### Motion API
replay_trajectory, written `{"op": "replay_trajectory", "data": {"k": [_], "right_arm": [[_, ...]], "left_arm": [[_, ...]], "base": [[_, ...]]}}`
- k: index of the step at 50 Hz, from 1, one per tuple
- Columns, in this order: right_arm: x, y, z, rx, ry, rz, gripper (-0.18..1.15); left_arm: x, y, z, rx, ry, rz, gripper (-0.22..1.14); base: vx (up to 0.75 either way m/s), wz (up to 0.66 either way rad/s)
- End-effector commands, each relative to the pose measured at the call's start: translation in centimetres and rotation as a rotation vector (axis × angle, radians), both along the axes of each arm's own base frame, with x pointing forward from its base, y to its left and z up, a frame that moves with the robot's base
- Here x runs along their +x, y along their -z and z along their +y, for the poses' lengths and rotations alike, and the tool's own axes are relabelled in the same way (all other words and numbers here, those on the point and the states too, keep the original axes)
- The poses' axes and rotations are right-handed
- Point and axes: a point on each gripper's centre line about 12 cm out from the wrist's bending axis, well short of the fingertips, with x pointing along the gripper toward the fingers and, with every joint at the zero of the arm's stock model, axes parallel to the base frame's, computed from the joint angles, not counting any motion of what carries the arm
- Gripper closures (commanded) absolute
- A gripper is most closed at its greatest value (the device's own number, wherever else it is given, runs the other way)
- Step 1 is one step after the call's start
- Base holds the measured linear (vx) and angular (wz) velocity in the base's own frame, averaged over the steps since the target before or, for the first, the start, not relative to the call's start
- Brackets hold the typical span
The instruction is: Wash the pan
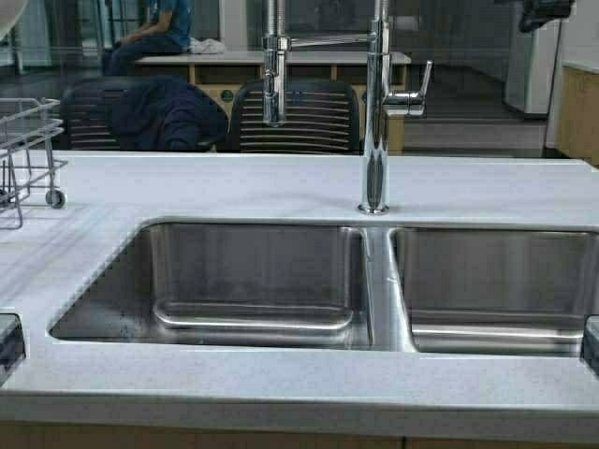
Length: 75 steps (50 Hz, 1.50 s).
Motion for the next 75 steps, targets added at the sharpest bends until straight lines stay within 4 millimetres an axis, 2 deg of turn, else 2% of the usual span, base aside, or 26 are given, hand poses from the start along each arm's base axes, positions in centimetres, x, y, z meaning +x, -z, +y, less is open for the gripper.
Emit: {"op": "replay_trajectory", "data": {"k": [1,15,24,34,44,59,63,75], "right_arm": [[0.4,-1.2,0.2,0.003,-0.004,-0.040,0.91],[0.4,-0.7,0.2,-0.007,-0.009,-0.028,0.91],[0.4,-0.6,0.2,-0.008,-0.010,-0.024,0.91],[0.4,-0.4,0.2,-0.011,-0.011,-0.020,0.91],[0.4,-0.3,0.2,-0.013,-0.011,-0.015,0.91],[0.5,0.3,0.2,-0.013,-0.012,-0.002,0.91],[0.5,0.3,0.2,-0.014,-0.012,-0.002,0.91],[0.5,0.4,0.2,-0.013,-0.011,0.002,0.91]], "left_arm": [[-1.4,0.3,1.8,0.001,-0.042,-0.018,0.89],[-2.1,4.7,4.0,-0.026,-0.111,0.090,0.89],[-1.5,6.8,5.4,-0.039,-0.151,0.154,0.89],[-1.0,10.2,7.3,-0.123,-0.242,0.241,0.89],[0.1,10.4,8.1,-0.146,-0.254,0.229,0.89],[0.4,9.9,8.5,-0.143,-0.268,0.214,0.85],[0.4,9.9,8.5,-0.140,-0.265,0.217,0.74],[0.7,10.4,8.9,-0.140,-0.288,0.247,-0.05]], "base": [[0.00,0.00],[0.00,0.00],[0.00,0.00],[0.00,0.00],[0.00,0.00],[0.00,0.00],[0.00,0.00],[0.00,0.00]]}}
